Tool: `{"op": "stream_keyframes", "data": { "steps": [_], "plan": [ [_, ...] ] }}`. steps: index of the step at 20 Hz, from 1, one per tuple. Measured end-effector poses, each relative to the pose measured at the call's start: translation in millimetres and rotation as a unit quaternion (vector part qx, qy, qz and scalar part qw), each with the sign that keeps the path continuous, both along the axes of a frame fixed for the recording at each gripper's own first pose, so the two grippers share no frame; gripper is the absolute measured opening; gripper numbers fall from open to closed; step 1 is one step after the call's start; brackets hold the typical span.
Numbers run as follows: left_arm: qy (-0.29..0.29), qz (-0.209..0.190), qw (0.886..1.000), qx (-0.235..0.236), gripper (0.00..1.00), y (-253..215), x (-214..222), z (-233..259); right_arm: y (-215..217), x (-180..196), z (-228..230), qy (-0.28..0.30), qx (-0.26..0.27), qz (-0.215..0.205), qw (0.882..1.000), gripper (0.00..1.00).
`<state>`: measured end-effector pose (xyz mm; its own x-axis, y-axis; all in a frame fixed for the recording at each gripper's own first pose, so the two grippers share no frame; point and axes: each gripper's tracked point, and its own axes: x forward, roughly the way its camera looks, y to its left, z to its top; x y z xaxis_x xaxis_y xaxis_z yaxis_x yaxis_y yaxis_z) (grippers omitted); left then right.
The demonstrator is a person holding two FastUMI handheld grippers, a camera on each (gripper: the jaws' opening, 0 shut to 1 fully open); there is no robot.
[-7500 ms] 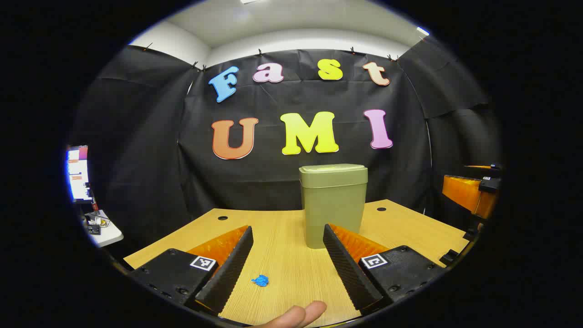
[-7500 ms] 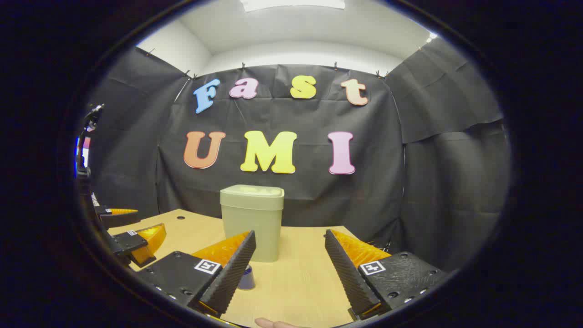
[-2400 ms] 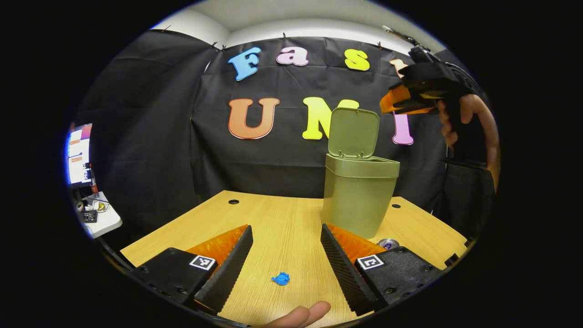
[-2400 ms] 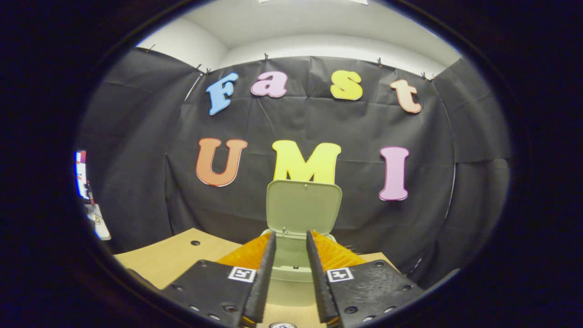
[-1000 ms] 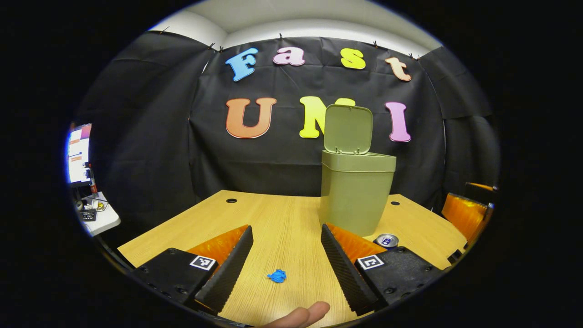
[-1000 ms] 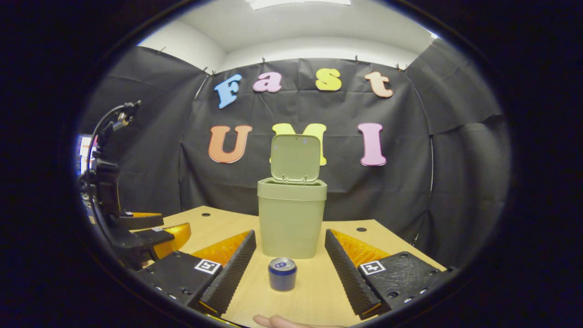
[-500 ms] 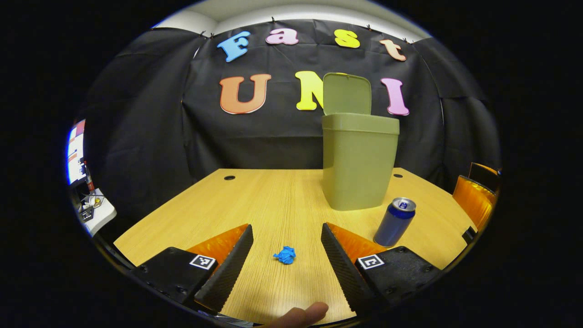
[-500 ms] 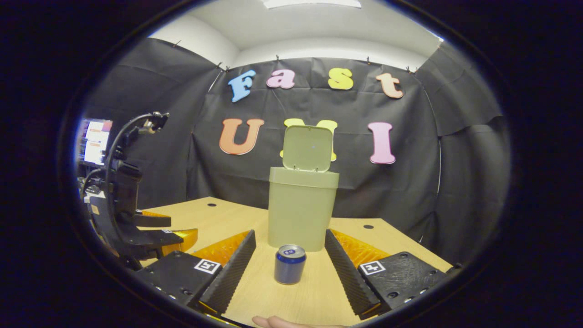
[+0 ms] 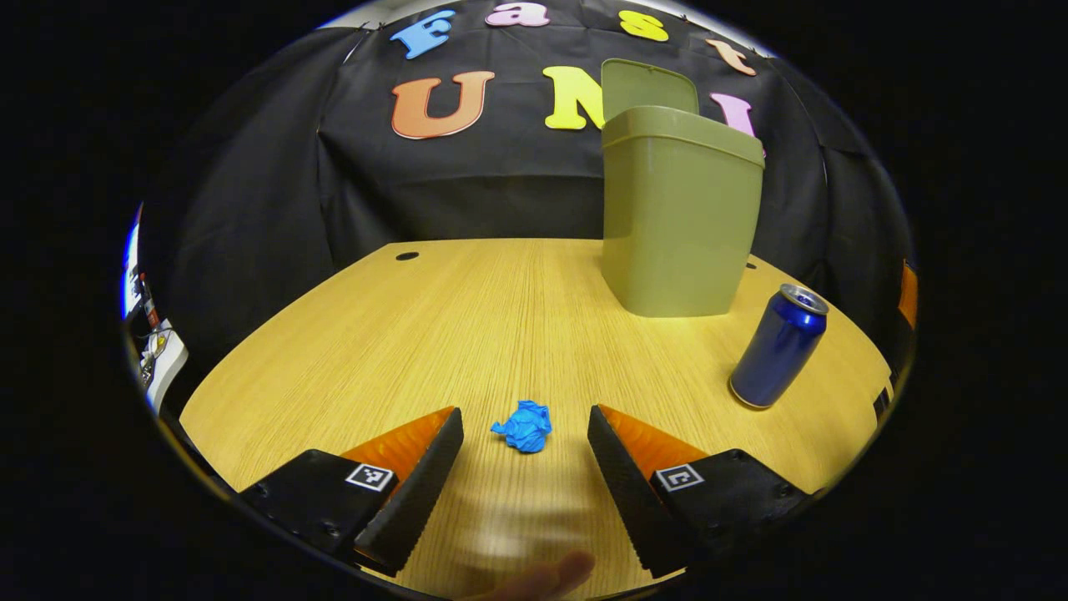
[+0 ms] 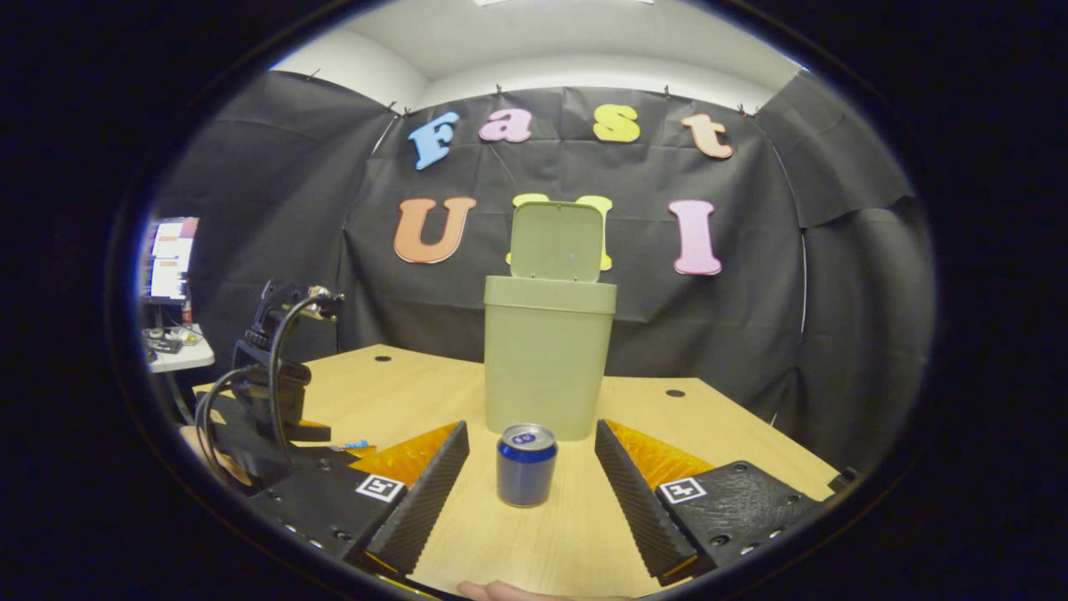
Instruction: Press the lid of the desktop garbage bin to open it, pick up the crumpled paper on the desktop and throw it into the bin, then pick up the pop can on the desktop and drop it into the bin, and finally close the garbage bin lid.
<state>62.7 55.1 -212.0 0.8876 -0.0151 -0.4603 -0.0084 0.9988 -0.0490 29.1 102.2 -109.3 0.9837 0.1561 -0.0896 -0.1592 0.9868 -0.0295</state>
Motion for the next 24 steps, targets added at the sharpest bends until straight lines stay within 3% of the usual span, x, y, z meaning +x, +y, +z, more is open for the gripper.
{"op": "stream_keyframes", "data": {
  "steps": [4, 14, 20, 22, 24],
  "plan": [
    [-0.003, 0.011, 1.000, 0.002, 0.98, 3, 8, -1, -1, 3, -5, 0.007, 0.002, -0.002, 1.000, 0.95],
    [0.054, 0.011, 0.998, -0.011, 0.92, 2, 12, -21, -3, 16, -25, 0.062, 0.040, 0.004, 0.997, 0.95],
    [0.054, 0.023, 0.998, -0.011, 0.74, 8, 15, -22, -4, 19, -36, 0.089, 0.053, 0.005, 0.995, 0.94],
    [0.052, 0.025, 0.998, -0.014, 0.65, 8, 16, -21, 0, 18, -38, 0.095, 0.051, 0.009, 0.994, 0.94],
    [0.049, 0.024, 0.998, -0.022, 0.49, 7, 17, -20, -1, 19, -41, 0.098, 0.044, 0.009, 0.994, 0.93]
  ]
}}
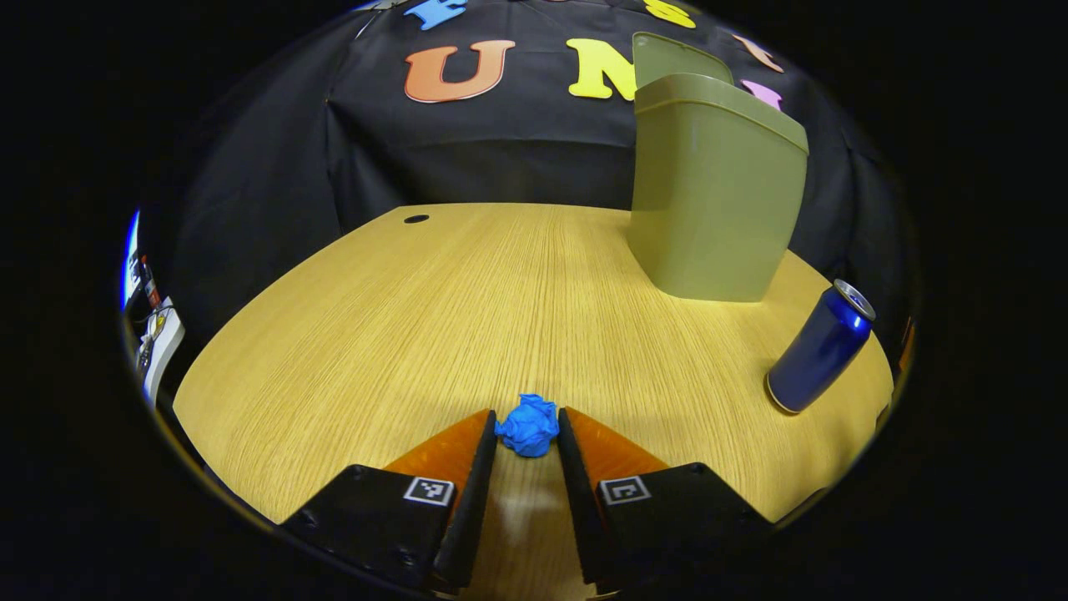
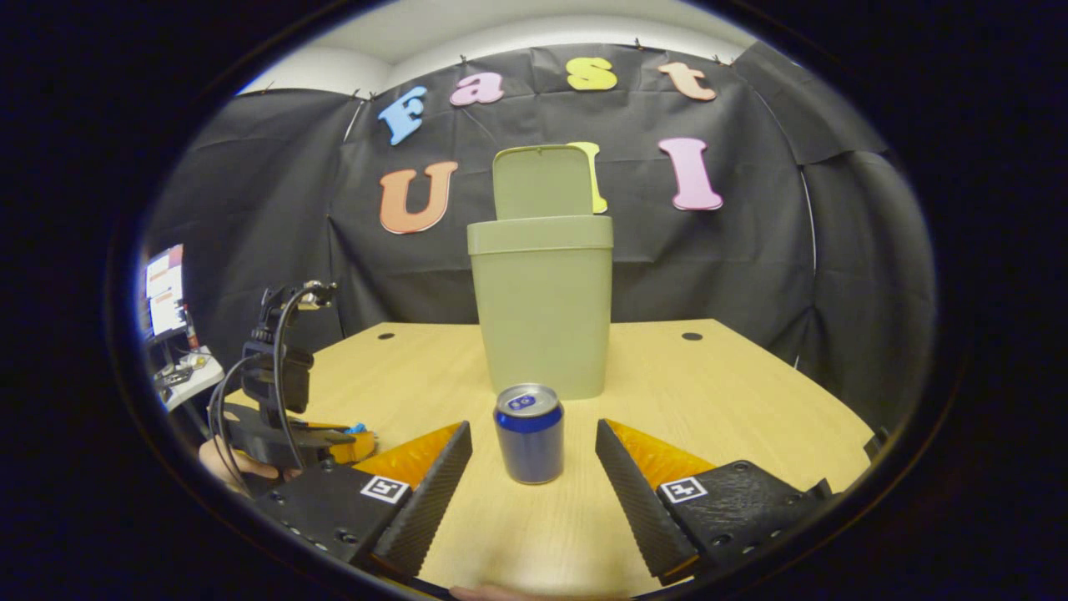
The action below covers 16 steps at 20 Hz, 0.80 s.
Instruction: Press the lid of the desktop garbage bin to open it, pick up the crumpled paper on the desktop and throw it into the bin, then pick up the pop can on the desktop and drop it into the bin, and finally close the garbage bin lid.
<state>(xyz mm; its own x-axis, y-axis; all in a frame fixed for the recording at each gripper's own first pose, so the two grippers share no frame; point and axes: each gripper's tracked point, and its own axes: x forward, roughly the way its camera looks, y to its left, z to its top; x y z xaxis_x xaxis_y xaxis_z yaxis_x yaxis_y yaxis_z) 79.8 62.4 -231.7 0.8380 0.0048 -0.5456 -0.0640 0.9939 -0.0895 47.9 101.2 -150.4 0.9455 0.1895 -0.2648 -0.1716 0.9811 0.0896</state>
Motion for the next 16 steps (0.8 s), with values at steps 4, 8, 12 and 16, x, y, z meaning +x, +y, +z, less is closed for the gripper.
{"op": "stream_keyframes", "data": {
  "steps": [4, 8, 12, 16],
  "plan": [
    [-0.019, -0.003, 1.000, -0.007, 0.39, -2, -1, 6, 2, 1, -4, 0.006, -0.009, 0.003, 1.000, 0.93],
    [-0.025, 0.004, 0.999, -0.019, 0.39, -1, -6, 7, 7, 2, -6, -0.004, -0.018, 0.007, 1.000, 0.93],
    [-0.085, -0.004, 0.996, -0.001, 0.39, -3, -9, 38, 8, 9, -14, -0.012, -0.025, -0.003, 1.000, 0.93],
    [-0.124, -0.011, 0.992, -0.006, 0.38, -13, -20, 68, 13, 25, -28, 0.005, -0.014, -0.011, 1.000, 0.93]
  ]
}}
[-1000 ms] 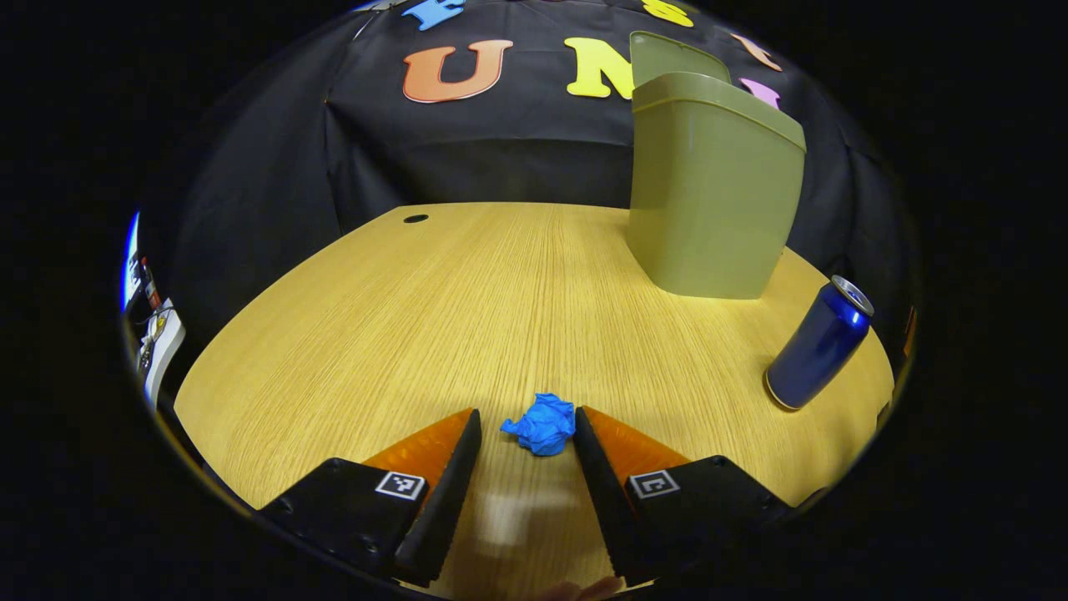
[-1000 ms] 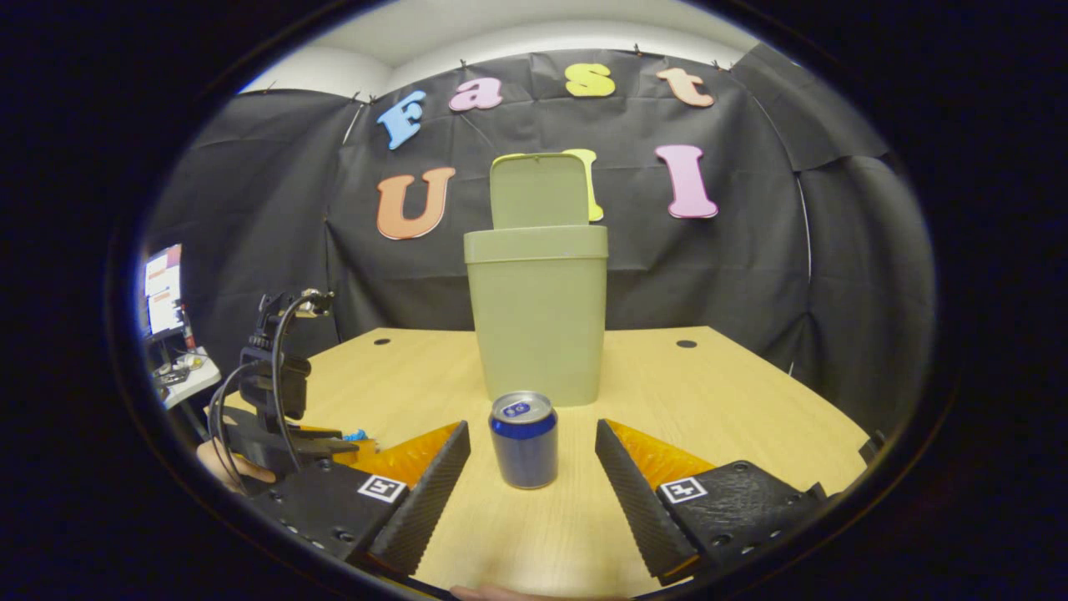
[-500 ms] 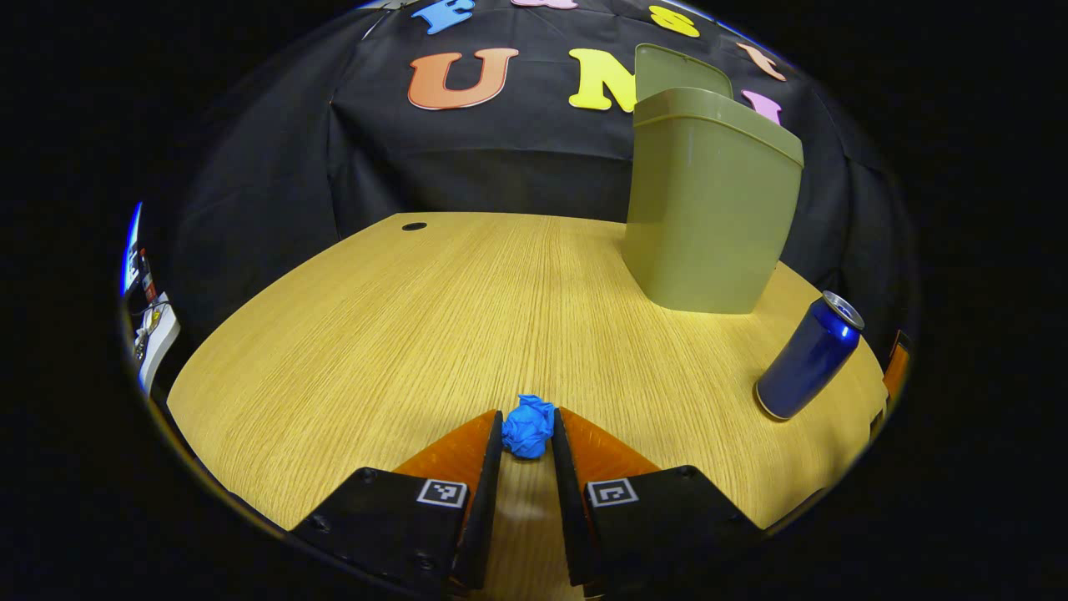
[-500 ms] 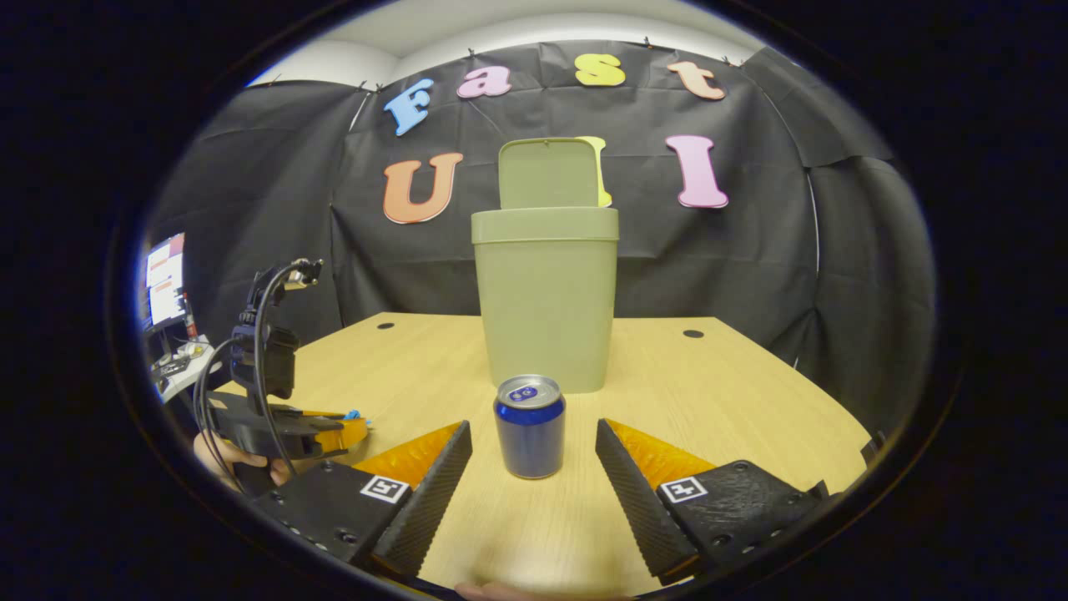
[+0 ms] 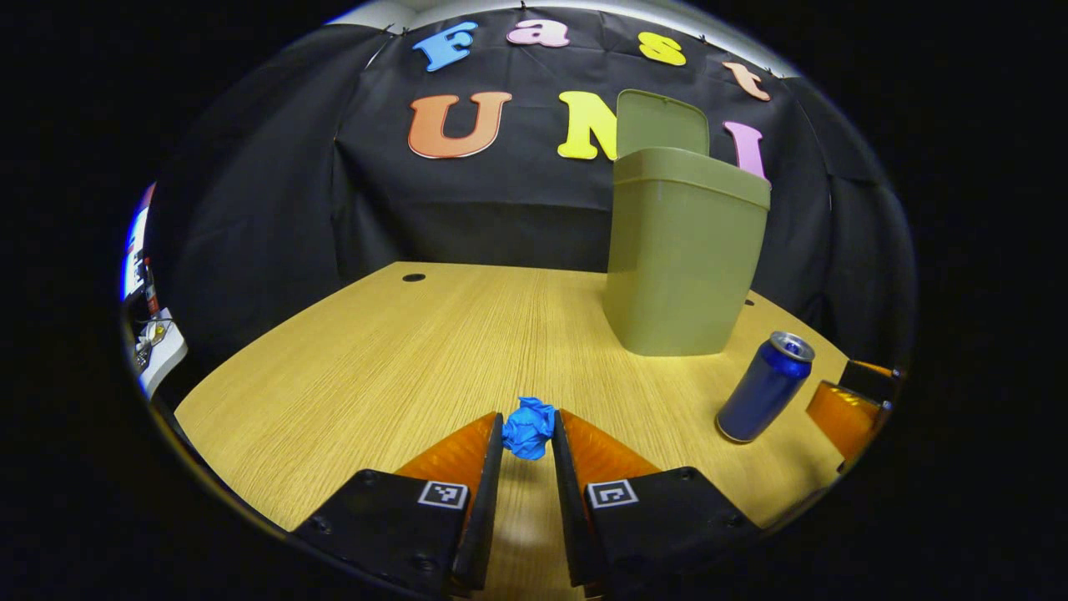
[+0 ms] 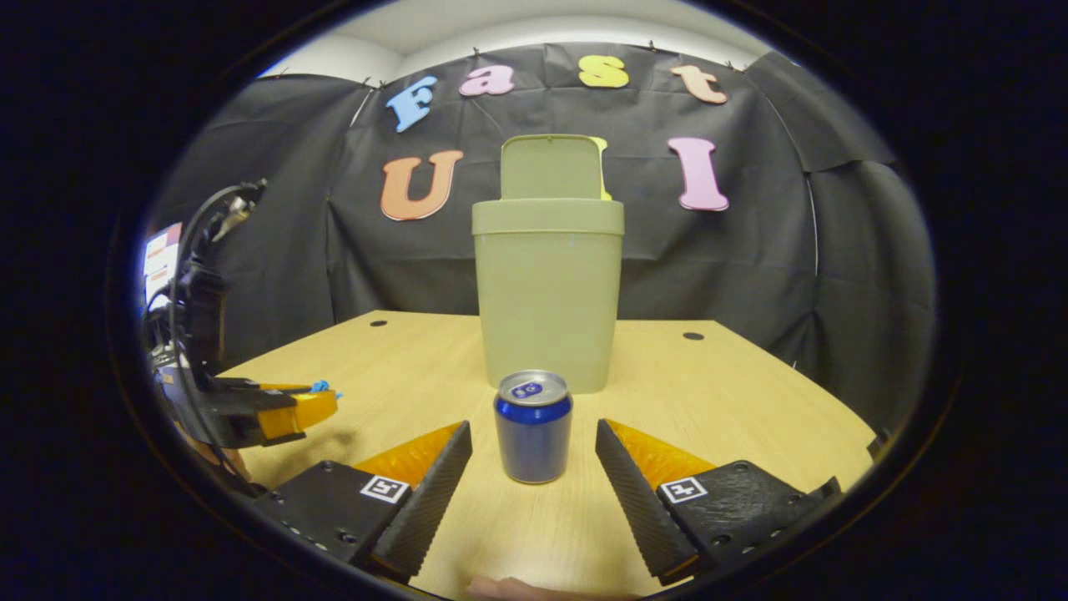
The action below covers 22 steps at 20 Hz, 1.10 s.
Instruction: Press the lid of the desktop garbage bin to open it, pick up the crumpled paper on the desktop and throw it into the bin, then pick up the pop can on the desktop and drop it into the bin, and finally close the garbage bin lid.
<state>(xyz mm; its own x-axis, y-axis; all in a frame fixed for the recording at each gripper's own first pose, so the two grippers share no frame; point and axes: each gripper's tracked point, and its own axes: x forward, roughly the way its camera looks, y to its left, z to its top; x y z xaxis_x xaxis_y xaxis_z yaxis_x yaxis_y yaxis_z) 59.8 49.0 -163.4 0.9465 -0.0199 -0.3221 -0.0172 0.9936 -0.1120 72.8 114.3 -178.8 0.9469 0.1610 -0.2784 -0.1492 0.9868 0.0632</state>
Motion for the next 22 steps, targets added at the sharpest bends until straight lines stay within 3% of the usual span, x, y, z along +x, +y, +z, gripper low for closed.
{"op": "stream_keyframes", "data": {
  "steps": [7, 17, 18, 19, 22],
  "plan": [
    [-0.040, -0.013, 0.999, 0.014, 0.38, -8, -9, 29, 7, 38, -33, 0.036, -0.015, -0.016, 0.999, 0.93],
    [-0.027, -0.021, 0.999, 0.006, 0.38, -8, -13, 24, 7, 65, -48, 0.061, -0.022, -0.028, 0.998, 0.94],
    [-0.024, -0.021, 0.999, 0.002, 0.38, -9, -13, 23, 6, 66, -49, 0.063, -0.023, -0.031, 0.997, 0.92],
    [-0.023, -0.020, 1.000, 0.000, 0.38, -9, -13, 22, 5, 68, -48, 0.062, -0.023, -0.028, 0.997, 0.82],
    [-0.021, -0.016, 1.000, -0.002, 0.38, -5, -13, 21, 4, 63, -46, 0.066, -0.014, -0.022, 0.997, 0.81]
  ]
}}
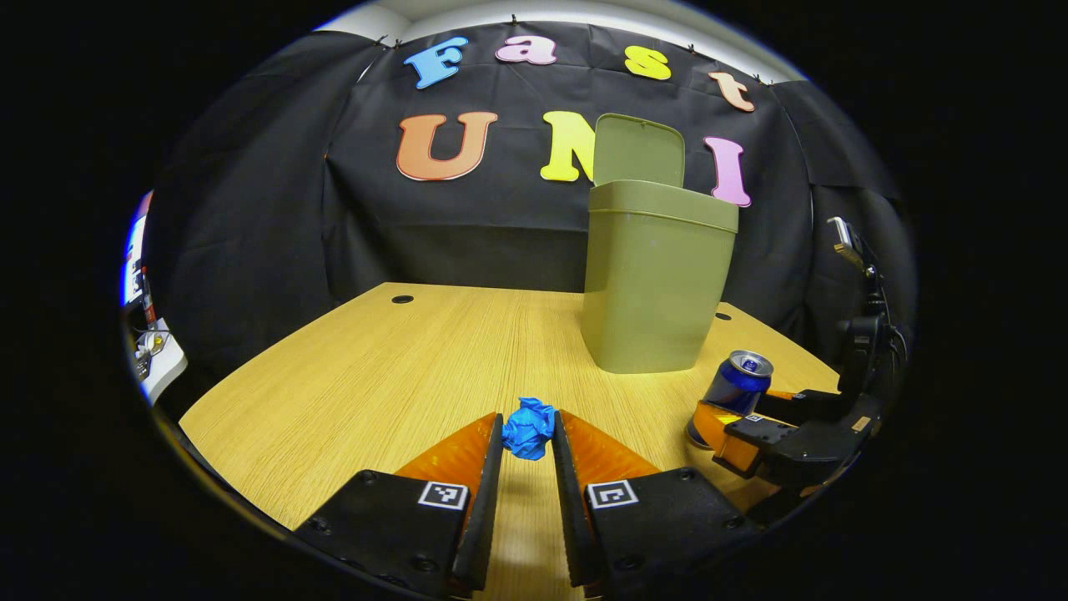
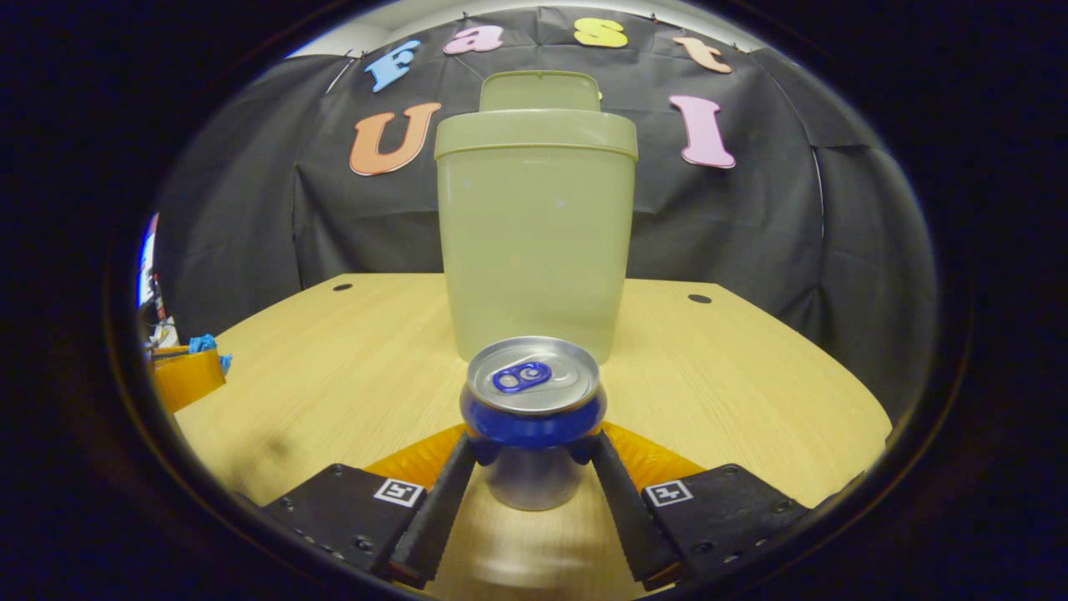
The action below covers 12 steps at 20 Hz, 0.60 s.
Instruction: Press the lid of the desktop garbage bin to open it, pick up the crumpled paper on the desktop and throw it into the bin, then pick up the pop can on the desktop and drop it into the bin, and finally close the garbage bin lid.
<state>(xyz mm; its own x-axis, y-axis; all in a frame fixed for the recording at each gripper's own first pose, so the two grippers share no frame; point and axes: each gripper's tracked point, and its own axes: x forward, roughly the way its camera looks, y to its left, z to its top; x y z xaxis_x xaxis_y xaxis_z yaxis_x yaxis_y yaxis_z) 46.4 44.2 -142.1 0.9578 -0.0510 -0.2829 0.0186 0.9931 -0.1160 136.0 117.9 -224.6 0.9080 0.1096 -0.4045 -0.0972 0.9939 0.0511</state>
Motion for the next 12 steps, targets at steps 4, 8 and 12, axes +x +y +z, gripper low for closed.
{"op": "stream_keyframes", "data": {
  "steps": [4, 8, 12],
  "plan": [
    [-0.003, 0.005, 1.000, 0.002, 0.38, 1, -4, 3, -15, -17, 21, -0.016, 0.011, -0.003, 1.000, 0.80],
    [-0.003, 0.005, 1.000, 0.008, 0.38, -3, -11, 7, -39, -44, 53, -0.037, 0.002, -0.010, 0.999, 0.80],
    [-0.004, -0.003, 1.000, 0.014, 0.38, -14, -23, 7, -67, -73, 88, -0.064, 0.002, -0.020, 0.998, 0.80]
  ]
}}
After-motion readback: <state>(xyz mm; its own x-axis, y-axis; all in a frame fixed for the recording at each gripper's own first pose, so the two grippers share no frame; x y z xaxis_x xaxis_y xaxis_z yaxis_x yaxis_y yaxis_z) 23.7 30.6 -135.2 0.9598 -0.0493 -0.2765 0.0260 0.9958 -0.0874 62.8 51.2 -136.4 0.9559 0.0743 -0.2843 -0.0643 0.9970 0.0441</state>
